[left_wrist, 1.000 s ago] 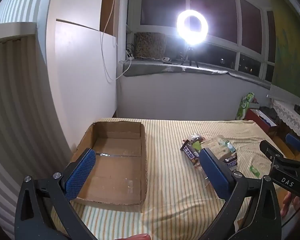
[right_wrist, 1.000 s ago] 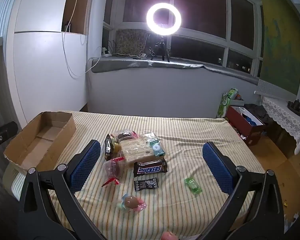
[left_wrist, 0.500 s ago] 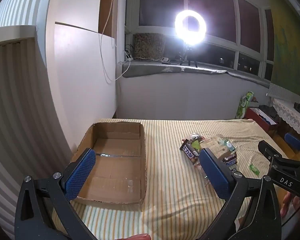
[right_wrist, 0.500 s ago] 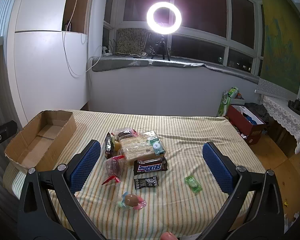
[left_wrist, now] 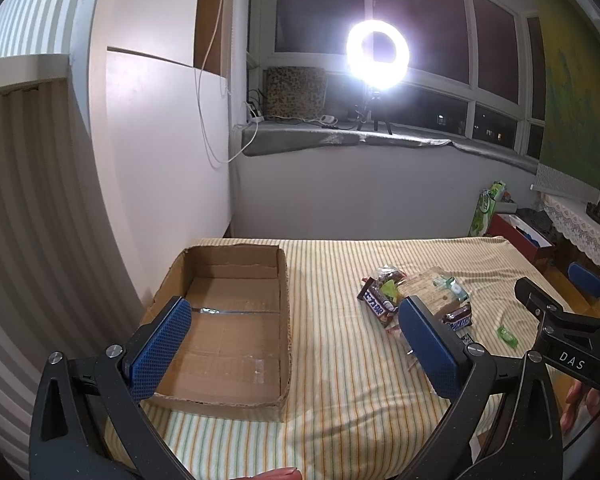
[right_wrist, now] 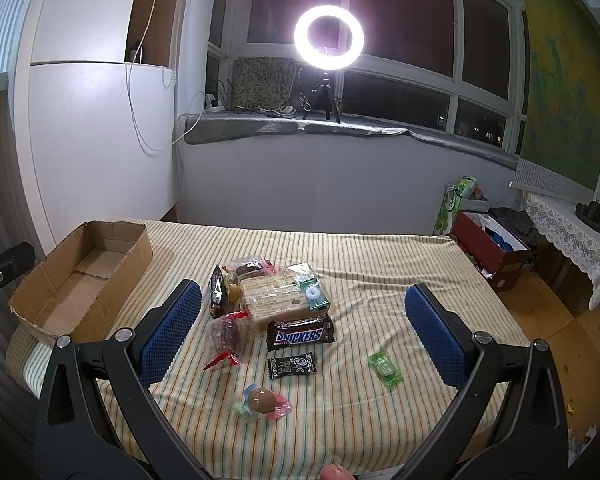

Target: Organize snacks

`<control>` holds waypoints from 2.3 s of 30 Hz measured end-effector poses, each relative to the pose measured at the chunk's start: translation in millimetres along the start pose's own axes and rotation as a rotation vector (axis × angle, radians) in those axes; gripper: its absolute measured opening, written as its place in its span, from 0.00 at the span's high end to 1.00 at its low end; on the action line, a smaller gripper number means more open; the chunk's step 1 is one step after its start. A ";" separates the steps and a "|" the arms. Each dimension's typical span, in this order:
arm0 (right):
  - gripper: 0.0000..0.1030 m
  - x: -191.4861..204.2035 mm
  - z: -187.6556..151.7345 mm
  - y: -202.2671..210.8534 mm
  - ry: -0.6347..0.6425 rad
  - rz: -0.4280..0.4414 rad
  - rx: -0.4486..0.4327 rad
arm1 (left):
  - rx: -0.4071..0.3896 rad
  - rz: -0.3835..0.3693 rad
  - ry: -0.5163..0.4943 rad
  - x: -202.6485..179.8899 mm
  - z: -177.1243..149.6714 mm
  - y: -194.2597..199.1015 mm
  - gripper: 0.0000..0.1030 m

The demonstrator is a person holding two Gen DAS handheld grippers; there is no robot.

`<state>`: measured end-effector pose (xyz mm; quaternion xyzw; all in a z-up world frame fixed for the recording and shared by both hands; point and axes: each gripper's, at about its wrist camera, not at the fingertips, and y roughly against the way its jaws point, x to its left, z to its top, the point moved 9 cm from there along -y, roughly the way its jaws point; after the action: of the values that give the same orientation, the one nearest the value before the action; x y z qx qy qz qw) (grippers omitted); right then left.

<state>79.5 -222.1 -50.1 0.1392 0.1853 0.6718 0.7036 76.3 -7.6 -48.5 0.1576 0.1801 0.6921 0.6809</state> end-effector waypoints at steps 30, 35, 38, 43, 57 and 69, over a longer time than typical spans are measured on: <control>0.00 -1.4 -0.2 2.2 0.001 -0.001 0.001 | -0.003 -0.001 -0.002 -1.7 0.7 1.9 0.00; 0.00 -1.1 -0.5 3.0 0.001 -0.001 0.002 | -0.006 0.000 -0.005 -3.1 0.7 3.1 0.00; 0.00 -0.9 -0.4 3.3 0.002 -0.001 0.002 | -0.008 -0.002 -0.005 -4.1 -0.3 4.0 0.00; 0.00 -1.9 -0.6 4.2 0.002 0.000 0.003 | -0.008 -0.003 -0.005 -4.8 -1.4 5.2 0.00; 0.00 -16.5 -0.5 18.5 -0.017 -0.005 -0.008 | -0.020 -0.006 -0.023 -10.4 -0.9 12.9 0.00; 0.00 -45.2 -31.7 0.6 -0.056 -0.025 0.044 | 0.000 -0.025 -0.062 -37.2 -7.6 9.9 0.00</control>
<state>63.4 -268.8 -74.8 0.1709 0.1821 0.6547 0.7134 64.8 -45.0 -49.7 0.1765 0.1609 0.6785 0.6947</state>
